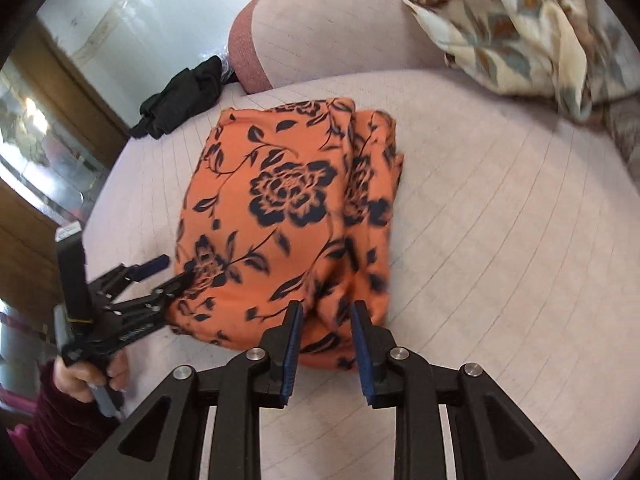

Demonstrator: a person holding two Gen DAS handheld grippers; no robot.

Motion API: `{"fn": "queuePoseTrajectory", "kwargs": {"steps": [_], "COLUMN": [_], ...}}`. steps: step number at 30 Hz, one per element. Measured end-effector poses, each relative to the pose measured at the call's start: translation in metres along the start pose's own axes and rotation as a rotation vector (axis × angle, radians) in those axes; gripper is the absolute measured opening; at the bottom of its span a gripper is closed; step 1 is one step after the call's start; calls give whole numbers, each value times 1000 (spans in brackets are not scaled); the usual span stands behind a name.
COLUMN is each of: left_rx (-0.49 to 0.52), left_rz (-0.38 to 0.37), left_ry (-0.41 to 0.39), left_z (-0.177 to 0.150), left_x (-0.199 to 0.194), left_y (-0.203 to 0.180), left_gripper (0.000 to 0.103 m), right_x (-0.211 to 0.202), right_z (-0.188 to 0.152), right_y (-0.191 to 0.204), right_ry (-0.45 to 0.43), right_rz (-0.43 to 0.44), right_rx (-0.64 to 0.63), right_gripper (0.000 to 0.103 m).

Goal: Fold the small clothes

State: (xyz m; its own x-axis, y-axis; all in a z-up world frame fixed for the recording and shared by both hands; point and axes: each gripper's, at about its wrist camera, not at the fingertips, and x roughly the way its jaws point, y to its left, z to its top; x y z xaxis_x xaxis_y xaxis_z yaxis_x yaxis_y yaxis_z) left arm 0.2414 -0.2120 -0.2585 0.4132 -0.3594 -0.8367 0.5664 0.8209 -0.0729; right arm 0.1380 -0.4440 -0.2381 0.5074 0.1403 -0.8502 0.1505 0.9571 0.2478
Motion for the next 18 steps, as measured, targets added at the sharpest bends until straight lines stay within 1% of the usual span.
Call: {"fn": "queuePoseTrajectory", "kwargs": {"steps": [2, 4, 8, 9, 10, 11, 12, 13, 14, 16, 17, 18], "left_rx": [0, 1, -6, -6, -4, -3, -2, -2, -3, -8, -12, -18], "left_rz": [-3, 3, -5, -5, -5, -5, -5, -5, -6, -11, -14, -17], "left_ry": [2, 4, 8, 7, 6, 6, 5, 5, 5, 7, 8, 10], "left_z": [0, 0, 2, 2, 2, 2, 2, 2, 2, 3, 3, 3], "left_x": [0, 1, 3, 4, 4, 4, 4, 4, 4, 5, 6, 6], "left_y": [1, 2, 3, 3, 3, 3, 3, 3, 3, 4, 5, 6], "left_gripper": [67, 70, 70, 70, 70, 70, 70, 70, 70, 71, 71, 71], "right_x": [5, 14, 27, 30, 35, 41, 45, 47, 49, 49, 49, 47], "right_z": [9, 13, 16, 17, 17, 17, 16, 15, 14, 11, 8, 3], "right_y": [-3, -7, 4, 9, 13, 14, 14, 13, 11, 8, 8, 9], "right_ry": [19, 53, 85, 91, 103, 116, 120, 111, 102, 79, 74, 57], "right_rz": [-4, 5, 56, 61, 49, 30, 18, 34, 61, 92, 114, 118], "right_rx": [-59, -100, -190, -217, -237, -245, -241, -228, -214, -178, -165, -163], "right_gripper": [28, 28, 28, 31, 36, 54, 62, 62, 60, 42, 27, 23]}}
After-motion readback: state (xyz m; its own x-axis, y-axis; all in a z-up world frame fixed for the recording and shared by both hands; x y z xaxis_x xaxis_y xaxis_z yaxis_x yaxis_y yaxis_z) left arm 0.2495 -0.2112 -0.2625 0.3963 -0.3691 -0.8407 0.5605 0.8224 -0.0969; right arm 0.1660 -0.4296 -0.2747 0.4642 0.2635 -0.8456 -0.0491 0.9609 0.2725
